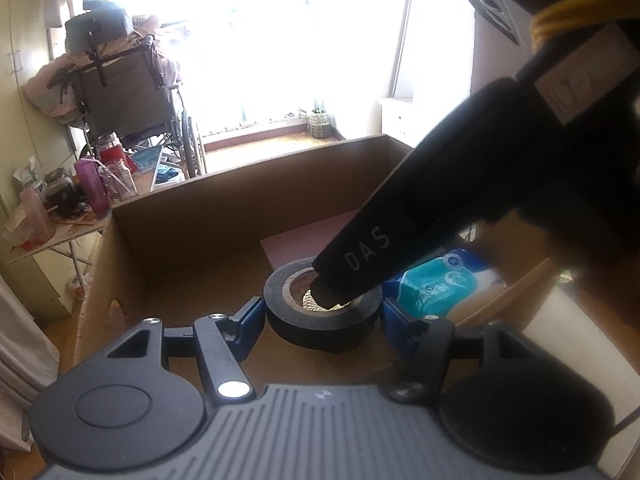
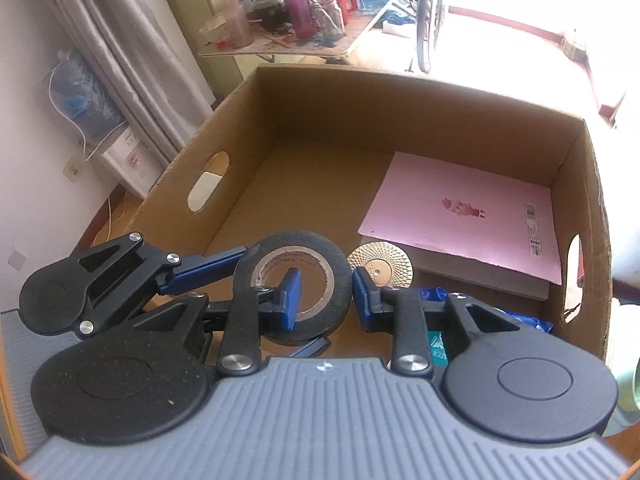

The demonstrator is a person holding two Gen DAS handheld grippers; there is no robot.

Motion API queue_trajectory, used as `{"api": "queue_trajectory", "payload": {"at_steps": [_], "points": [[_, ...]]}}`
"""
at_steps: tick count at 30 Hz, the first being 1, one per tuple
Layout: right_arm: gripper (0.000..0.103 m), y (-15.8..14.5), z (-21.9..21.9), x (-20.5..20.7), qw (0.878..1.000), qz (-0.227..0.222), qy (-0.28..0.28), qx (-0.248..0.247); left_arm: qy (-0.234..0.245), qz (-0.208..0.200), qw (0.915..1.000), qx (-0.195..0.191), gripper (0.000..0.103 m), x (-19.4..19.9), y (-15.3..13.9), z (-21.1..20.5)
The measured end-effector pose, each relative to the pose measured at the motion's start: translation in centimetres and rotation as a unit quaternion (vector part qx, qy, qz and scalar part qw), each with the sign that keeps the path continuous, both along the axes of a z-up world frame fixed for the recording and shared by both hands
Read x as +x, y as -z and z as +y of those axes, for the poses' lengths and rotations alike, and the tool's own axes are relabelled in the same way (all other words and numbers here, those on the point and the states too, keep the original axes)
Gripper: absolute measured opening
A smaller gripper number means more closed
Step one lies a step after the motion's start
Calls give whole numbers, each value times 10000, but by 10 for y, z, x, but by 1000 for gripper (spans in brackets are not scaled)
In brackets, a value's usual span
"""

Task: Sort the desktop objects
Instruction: 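Carry the tape roll with the right gripper over the box, then lower the tape roll into the box beside the gold jar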

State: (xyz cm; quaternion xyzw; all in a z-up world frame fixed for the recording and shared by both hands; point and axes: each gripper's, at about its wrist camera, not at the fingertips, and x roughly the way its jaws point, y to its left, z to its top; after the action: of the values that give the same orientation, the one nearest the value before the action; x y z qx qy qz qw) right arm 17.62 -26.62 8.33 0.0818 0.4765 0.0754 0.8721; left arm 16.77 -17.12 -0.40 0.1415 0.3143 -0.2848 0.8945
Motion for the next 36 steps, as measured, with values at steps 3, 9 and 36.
{"api": "queue_trajectory", "payload": {"at_steps": [3, 9, 36], "points": [[27, 7, -6, 7, 9998, 173, 32, 100, 88, 174, 9998, 25, 65, 7, 4, 0], [27, 16, -13, 17, 9979, 597, 60, 227, 322, 588, 9977, -10, 65, 21, 10, 2], [24, 70, -33, 51, 9782, 1998, -151, 543, 445, 3165, 9463, -491, 69, 93, 50, 14]]}}
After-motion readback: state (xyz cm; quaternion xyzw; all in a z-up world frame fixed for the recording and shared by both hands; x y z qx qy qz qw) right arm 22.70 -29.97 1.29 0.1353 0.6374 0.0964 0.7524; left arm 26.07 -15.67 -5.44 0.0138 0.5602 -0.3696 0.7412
